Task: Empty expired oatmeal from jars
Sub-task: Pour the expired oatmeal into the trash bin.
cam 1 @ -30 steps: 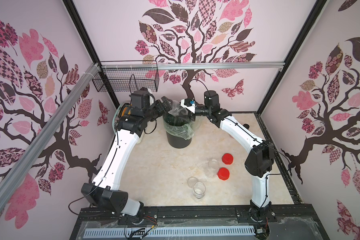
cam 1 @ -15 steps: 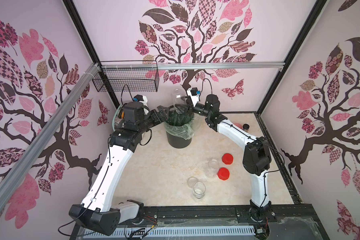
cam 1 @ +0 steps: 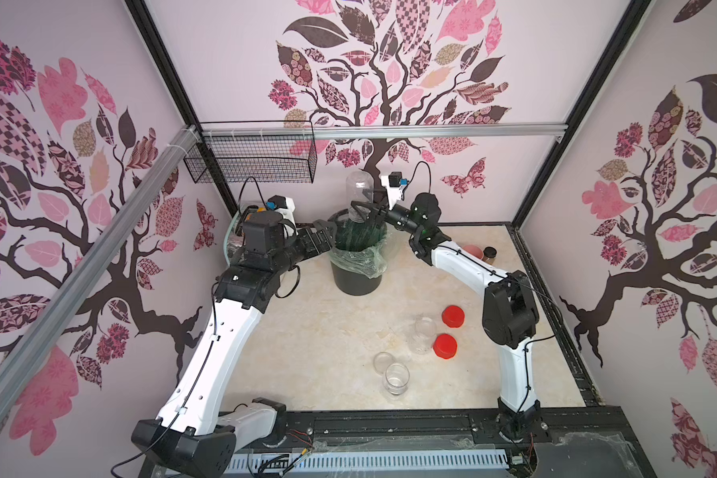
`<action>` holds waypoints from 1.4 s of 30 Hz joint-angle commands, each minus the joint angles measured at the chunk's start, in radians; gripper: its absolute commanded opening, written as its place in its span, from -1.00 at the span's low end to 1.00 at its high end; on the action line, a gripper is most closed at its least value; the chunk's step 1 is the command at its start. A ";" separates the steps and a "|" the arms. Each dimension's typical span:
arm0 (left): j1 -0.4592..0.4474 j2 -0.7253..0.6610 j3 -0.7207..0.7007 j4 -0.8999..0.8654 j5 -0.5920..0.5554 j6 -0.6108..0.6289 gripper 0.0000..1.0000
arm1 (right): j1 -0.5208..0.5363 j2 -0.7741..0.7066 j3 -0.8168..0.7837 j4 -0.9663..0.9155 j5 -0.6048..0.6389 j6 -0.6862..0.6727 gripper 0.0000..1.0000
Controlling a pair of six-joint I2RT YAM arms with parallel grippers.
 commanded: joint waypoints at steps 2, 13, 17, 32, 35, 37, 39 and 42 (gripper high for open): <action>0.005 -0.054 -0.029 0.062 0.034 0.063 0.96 | -0.007 -0.034 0.039 0.042 -0.065 -0.120 -0.83; 0.005 -0.056 -0.033 0.061 0.076 0.101 0.96 | -0.006 0.046 0.009 0.047 -0.160 -0.160 -0.77; 0.005 -0.054 -0.030 0.059 0.074 0.111 0.96 | -0.008 0.002 0.112 -0.061 -0.188 -0.235 -0.70; 0.005 -0.042 -0.035 0.084 0.109 0.115 0.96 | -0.026 0.093 0.113 -0.116 -0.227 -0.274 -0.63; 0.005 -0.043 -0.037 0.082 0.105 0.117 0.96 | -0.025 0.085 0.140 -0.115 -0.245 -0.261 -0.60; 0.005 -0.046 -0.036 0.079 0.102 0.121 0.96 | -0.026 0.069 0.183 -0.143 -0.256 -0.273 -0.57; 0.005 -0.051 -0.034 0.078 0.099 0.123 0.96 | -0.026 0.054 0.232 -0.174 -0.270 -0.282 -0.54; 0.005 -0.051 -0.023 0.073 0.091 0.128 0.96 | -0.026 0.034 0.281 -0.190 -0.287 -0.285 -0.52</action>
